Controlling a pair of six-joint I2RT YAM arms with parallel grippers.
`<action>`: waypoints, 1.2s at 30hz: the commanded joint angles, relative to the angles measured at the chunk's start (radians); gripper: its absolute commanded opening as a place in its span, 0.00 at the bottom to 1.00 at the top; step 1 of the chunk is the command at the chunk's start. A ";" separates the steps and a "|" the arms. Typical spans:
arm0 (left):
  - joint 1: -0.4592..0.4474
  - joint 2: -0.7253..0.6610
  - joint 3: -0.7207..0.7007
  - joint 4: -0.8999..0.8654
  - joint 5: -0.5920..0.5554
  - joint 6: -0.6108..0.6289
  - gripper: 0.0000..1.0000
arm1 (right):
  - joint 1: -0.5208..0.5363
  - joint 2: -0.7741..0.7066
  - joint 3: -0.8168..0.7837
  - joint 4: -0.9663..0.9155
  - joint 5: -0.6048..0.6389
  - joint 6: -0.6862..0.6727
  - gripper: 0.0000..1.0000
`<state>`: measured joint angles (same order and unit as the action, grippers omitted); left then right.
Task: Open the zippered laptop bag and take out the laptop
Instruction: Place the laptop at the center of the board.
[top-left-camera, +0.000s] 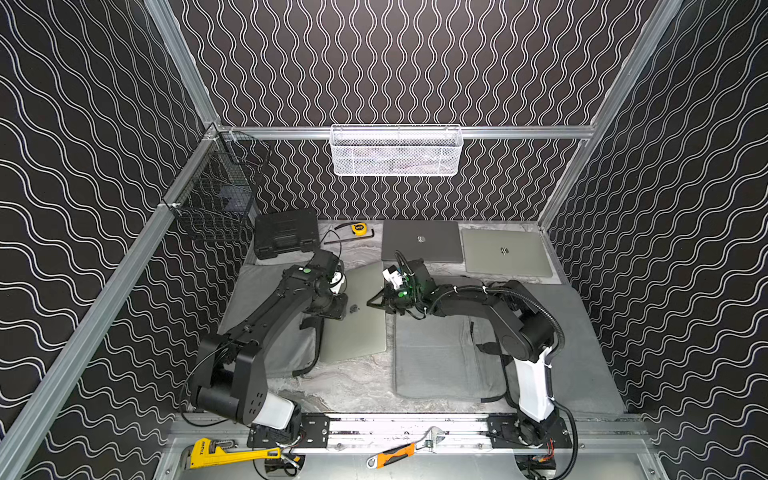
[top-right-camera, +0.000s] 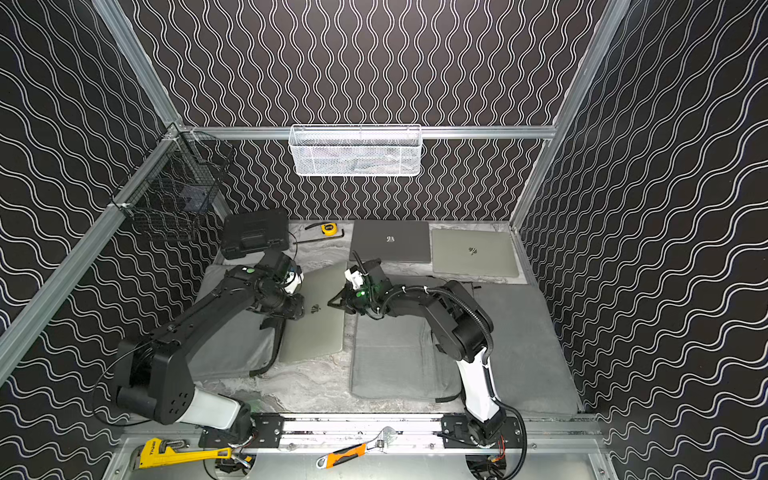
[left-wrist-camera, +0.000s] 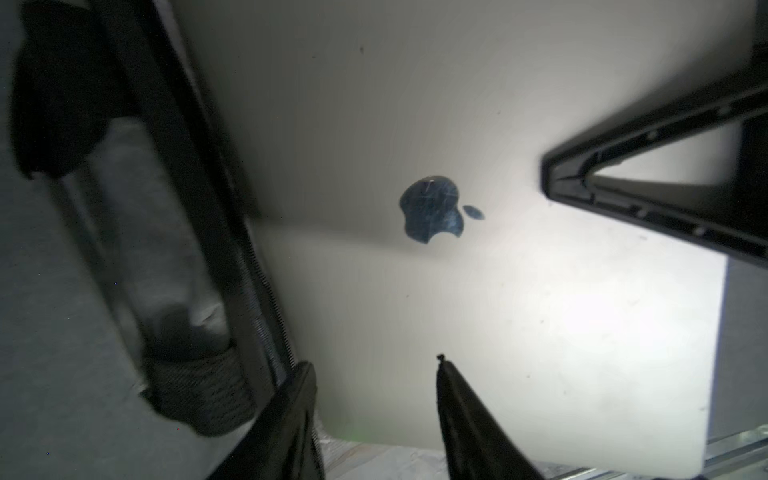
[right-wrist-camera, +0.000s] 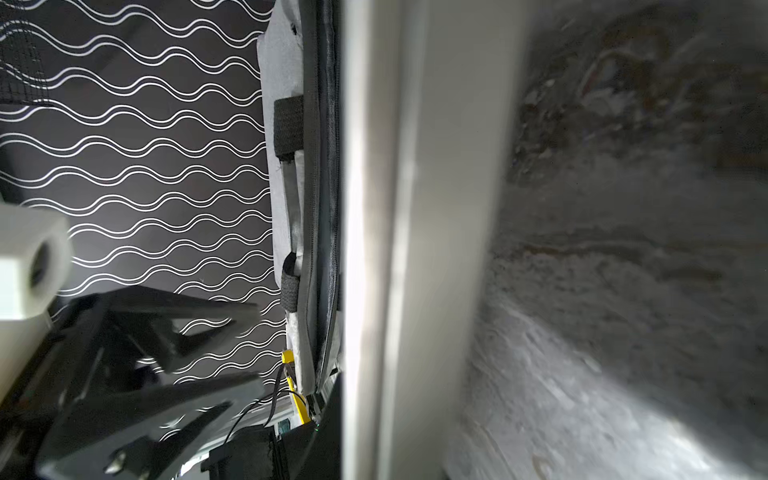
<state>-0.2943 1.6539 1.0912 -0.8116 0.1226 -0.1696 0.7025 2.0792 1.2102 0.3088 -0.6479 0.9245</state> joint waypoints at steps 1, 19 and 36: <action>0.003 0.041 -0.016 0.179 0.066 -0.100 0.47 | 0.005 0.019 -0.016 -0.116 0.136 -0.036 0.10; 0.078 0.184 -0.070 0.200 -0.070 -0.198 0.68 | 0.018 -0.026 -0.024 -0.246 0.221 -0.141 0.45; 0.106 0.180 -0.057 0.205 -0.002 -0.170 0.68 | 0.043 -0.162 0.052 -0.427 0.357 -0.256 0.56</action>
<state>-0.1902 1.8362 1.0214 -0.6300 0.0811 -0.3622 0.7444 1.9575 1.2407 -0.1001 -0.3229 0.7071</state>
